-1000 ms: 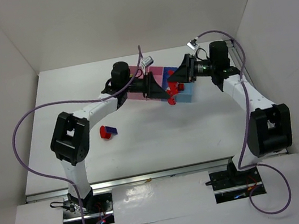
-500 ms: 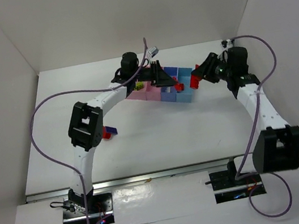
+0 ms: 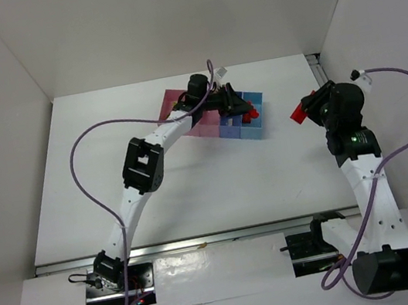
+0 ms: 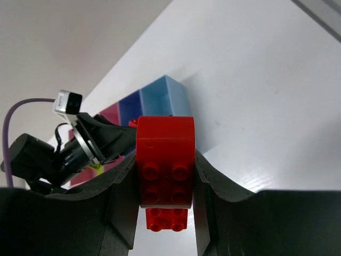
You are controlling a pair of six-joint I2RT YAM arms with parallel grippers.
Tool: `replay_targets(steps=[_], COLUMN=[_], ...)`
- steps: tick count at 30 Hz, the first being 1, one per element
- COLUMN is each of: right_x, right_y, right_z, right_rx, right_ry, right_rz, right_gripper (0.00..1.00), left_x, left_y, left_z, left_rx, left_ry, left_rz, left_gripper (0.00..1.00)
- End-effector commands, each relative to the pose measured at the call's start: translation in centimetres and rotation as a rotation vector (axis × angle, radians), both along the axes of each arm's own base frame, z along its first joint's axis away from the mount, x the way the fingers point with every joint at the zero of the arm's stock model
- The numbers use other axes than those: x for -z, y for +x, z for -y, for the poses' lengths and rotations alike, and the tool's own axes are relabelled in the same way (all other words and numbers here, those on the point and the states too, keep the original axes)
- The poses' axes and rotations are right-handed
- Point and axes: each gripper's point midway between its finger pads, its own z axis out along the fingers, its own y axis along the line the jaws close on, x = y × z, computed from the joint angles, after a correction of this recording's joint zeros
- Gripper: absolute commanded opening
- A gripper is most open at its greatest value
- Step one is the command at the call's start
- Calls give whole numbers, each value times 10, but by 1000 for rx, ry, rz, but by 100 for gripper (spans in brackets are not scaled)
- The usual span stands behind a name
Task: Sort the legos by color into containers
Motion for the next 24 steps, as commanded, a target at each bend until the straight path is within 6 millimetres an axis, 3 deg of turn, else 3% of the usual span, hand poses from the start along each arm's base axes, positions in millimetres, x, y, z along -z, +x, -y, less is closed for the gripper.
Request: replay_targets(steps=[1, 2, 3, 8, 9, 11, 15, 16, 18, 20, 21, 22, 23, 24], right_x=[13, 13, 13, 18, 16, 20, 21, 21, 17, 15, 13, 12, 6, 3], right_y=[-9, -9, -9, 0, 1, 4, 15, 15, 24, 27, 33, 33, 33, 36], right_z=[14, 14, 14, 11, 8, 3, -10, -15, -22, -37, -43, -56, -63, -66], right_rx=[78, 78, 74, 56, 40, 5, -77, -110, -164, -269, -312, -386, -431, -458], right_ry=[-15, -15, -23, -15, -9, -6, 3, 6, -3, -7, -6, 11, 21, 30], right_rz=[-67, -67, -69, -87, -77, -81, -70, -70, -50, -44, -30, -19, 8, 25], right_gripper=[28, 28, 28, 28, 28, 28, 28, 28, 28, 28, 28, 28, 28, 28], left_x=[8, 8, 11, 7, 7, -12, -49, -54, -89, -92, -119, -106, -108, -128], left_y=[20, 22, 23, 19, 19, 10, -4, -12, -28, -51, -65, -85, -89, -92], left_z=[3, 3, 4, 7, 7, 11, 9, 7, 2, -7, -13, -20, -30, -37], left_rx=[-80, -88, -90, -62, -62, -29, 27, 60, 107, 188, 217, 274, 286, 305], left_ry=[11, 14, 12, -23, -23, -42, -82, -90, -124, -129, -155, -157, -180, -259], left_rz=[23, 24, 16, 6, 6, 36, 75, 87, 127, 132, 173, 61, 28, 134], left_gripper=[6, 9, 25, 67, 68, 73, 73, 72, 69, 69, 69, 74, 74, 76])
